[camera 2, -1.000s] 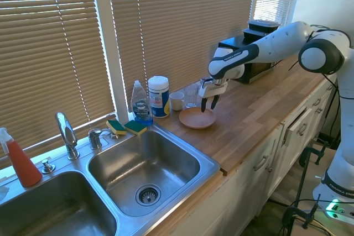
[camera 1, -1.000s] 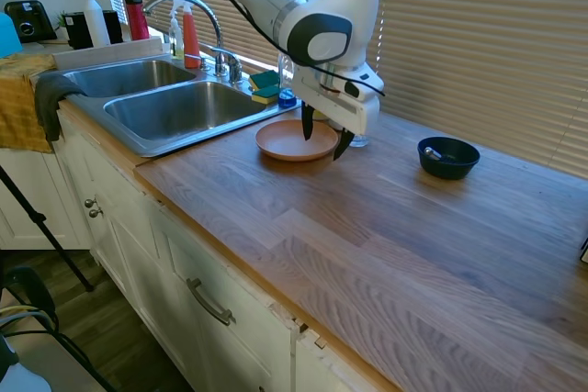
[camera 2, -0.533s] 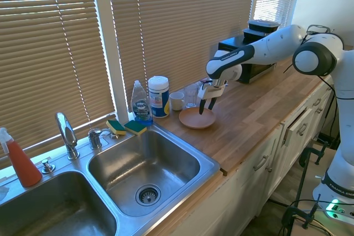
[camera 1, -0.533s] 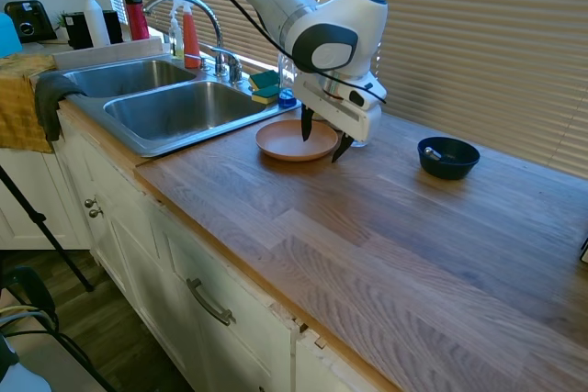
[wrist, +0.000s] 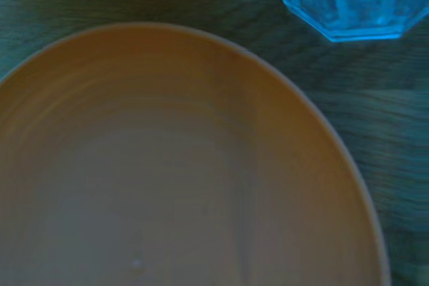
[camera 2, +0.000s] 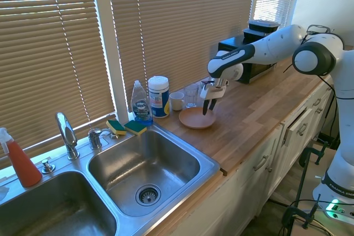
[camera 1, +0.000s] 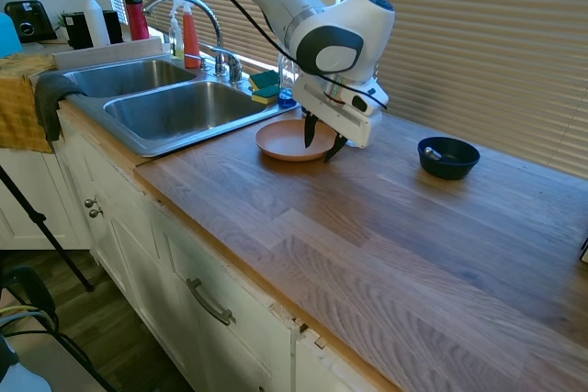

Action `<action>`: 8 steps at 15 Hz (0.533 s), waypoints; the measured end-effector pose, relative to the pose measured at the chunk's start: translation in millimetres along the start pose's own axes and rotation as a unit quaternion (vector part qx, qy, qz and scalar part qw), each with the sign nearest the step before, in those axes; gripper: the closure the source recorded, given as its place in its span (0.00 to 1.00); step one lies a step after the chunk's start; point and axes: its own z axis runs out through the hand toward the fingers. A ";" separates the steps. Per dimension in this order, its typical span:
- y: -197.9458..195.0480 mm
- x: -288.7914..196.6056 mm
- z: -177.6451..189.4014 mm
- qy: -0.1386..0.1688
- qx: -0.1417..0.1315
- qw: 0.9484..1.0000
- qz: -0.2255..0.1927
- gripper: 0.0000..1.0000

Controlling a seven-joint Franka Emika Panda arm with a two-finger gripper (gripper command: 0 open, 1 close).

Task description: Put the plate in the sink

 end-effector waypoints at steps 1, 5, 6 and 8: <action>2.1 1.2 0.2 -0.003 0.002 1.000 0.001 1.00; 9.3 7.0 1.4 -0.009 0.007 1.000 0.005 1.00; 10.4 8.1 2.0 -0.011 0.009 1.000 0.006 1.00; 12.8 10.6 2.3 -0.018 0.018 1.000 0.007 1.00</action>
